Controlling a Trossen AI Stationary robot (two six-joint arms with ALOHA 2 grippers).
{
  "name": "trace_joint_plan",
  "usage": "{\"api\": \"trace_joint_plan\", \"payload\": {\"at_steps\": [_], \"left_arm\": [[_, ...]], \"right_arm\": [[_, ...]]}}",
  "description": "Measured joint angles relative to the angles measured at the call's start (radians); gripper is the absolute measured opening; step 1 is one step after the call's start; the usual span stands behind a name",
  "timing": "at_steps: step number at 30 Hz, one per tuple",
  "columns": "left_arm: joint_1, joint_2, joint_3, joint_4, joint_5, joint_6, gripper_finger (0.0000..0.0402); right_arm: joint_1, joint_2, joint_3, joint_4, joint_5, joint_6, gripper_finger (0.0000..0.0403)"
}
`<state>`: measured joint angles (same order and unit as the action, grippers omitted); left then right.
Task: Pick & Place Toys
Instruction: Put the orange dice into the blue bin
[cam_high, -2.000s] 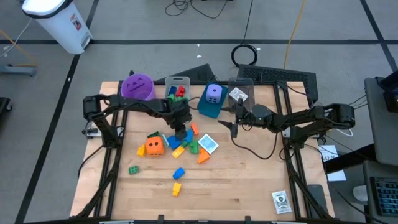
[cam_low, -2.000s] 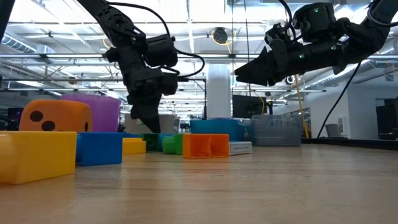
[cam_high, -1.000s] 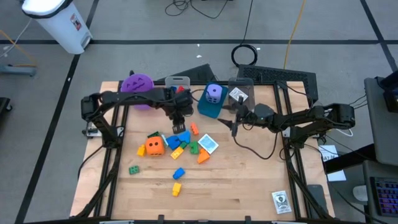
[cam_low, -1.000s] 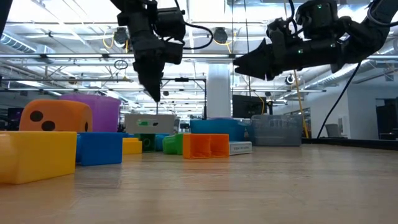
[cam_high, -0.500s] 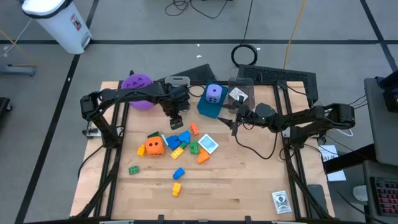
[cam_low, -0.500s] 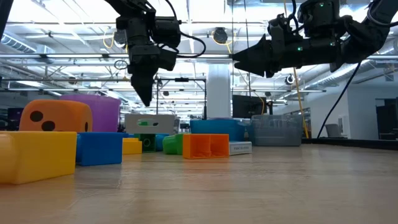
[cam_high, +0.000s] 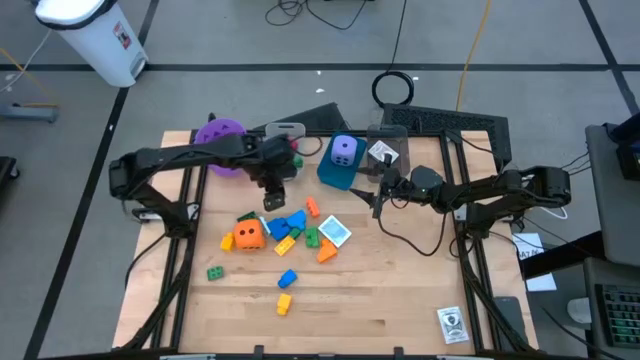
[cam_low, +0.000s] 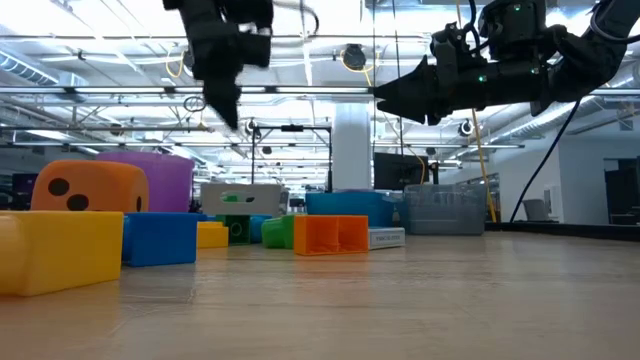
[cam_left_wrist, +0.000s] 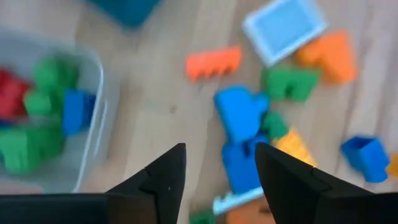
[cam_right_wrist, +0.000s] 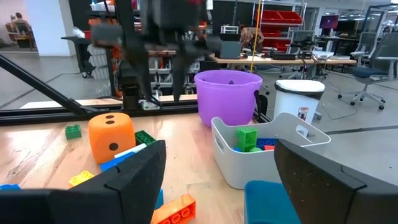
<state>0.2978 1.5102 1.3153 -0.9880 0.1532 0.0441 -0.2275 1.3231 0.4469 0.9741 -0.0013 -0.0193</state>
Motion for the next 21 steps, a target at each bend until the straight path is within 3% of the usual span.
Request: {"api": "trace_joint_plan", "payload": {"at_steps": [4, 10, 17, 21], "left_arm": [[-0.034, -0.090, -0.047, 0.159, 0.003, 0.003, 0.0193], [-0.085, -0.185, -0.216, 0.425, 0.003, -0.030, 0.0201], [-0.128, -0.203, -0.374, 0.793, 0.001, -0.078, 0.0202], [-0.141, -0.200, -0.396, 0.889, 0.002, -0.076, 0.0202]], "right_arm": [[0.000, 0.000, 0.000, 0.000, 0.000, 0.000, 0.0288], [0.000, 0.000, 0.000, -0.001, 0.000, 0.000, 0.0288], [0.000, 0.000, -0.001, -0.018, 0.000, 0.000, 0.0288], [0.000, 0.000, -0.001, -0.022, 0.000, 0.000, 0.0288]]}}
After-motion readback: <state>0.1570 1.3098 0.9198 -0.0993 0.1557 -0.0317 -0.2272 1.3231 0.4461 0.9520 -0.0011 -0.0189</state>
